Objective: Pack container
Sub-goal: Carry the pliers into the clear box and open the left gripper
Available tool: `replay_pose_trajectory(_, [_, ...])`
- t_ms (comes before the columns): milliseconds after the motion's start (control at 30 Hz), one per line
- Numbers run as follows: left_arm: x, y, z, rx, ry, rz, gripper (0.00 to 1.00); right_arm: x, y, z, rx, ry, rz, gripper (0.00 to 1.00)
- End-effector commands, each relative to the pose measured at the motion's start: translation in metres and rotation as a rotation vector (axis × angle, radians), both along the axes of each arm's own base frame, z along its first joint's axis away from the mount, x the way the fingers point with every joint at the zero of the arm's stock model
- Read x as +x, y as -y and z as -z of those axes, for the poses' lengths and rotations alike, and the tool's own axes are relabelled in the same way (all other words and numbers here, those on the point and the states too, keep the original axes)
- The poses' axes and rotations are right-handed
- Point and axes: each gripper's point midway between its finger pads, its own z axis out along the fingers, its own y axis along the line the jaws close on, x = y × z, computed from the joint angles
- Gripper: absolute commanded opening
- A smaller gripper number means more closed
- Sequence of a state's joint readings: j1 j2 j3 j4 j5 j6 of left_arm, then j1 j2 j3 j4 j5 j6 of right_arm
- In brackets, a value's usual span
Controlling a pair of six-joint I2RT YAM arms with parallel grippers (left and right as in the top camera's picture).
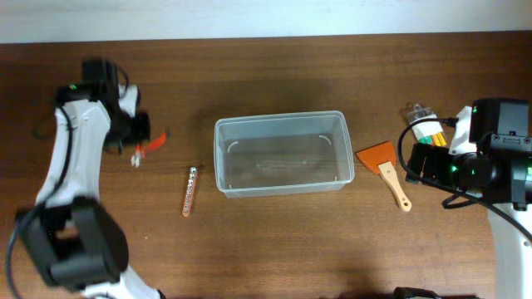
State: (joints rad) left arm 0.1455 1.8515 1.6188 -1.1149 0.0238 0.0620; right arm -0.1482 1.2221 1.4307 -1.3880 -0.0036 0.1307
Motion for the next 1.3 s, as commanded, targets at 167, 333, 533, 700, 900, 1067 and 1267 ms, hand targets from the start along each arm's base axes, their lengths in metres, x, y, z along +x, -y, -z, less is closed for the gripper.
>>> replay_pose_trajectory(167, [0.000, 0.150, -0.108, 0.013, 0.294, 0.509, 0.02, 0.003, 0.004, -0.007, -0.017, 0.026, 0.015, 0.99])
replay_pose_trajectory(333, [-0.014, 0.224, -0.085, 0.104, 0.263, 0.841, 0.02, 0.003, 0.004, -0.007, -0.017, 0.028, 0.014, 0.99])
replay_pose_trajectory(533, [-0.013, 0.262, -0.021, 0.122, 0.130, 0.931, 0.02, 0.003, 0.004, -0.007, -0.017, 0.028, 0.014, 0.99])
replay_pose_trajectory(700, [-0.021, 0.276, 0.036, 0.088, -0.016, 0.970, 0.02, 0.003, 0.004, -0.007, -0.017, 0.028, 0.014, 0.99])
replay_pose_trajectory(900, [-0.027, 0.273, 0.094, 0.095, -0.160, 0.973, 0.02, 0.001, 0.004, -0.006, -0.016, 0.020, 0.014, 0.99])
replay_pose_trajectory(1067, [-0.028, 0.272, 0.104, 0.095, -0.186, 0.963, 0.03, 0.001, 0.004, -0.006, -0.016, 0.020, 0.014, 0.99])
replay_pose_trajectory(1267, [-0.027, 0.271, 0.103, 0.100, -0.183, 0.962, 0.55, 0.001, 0.004, -0.006, -0.016, 0.021, 0.014, 0.99])
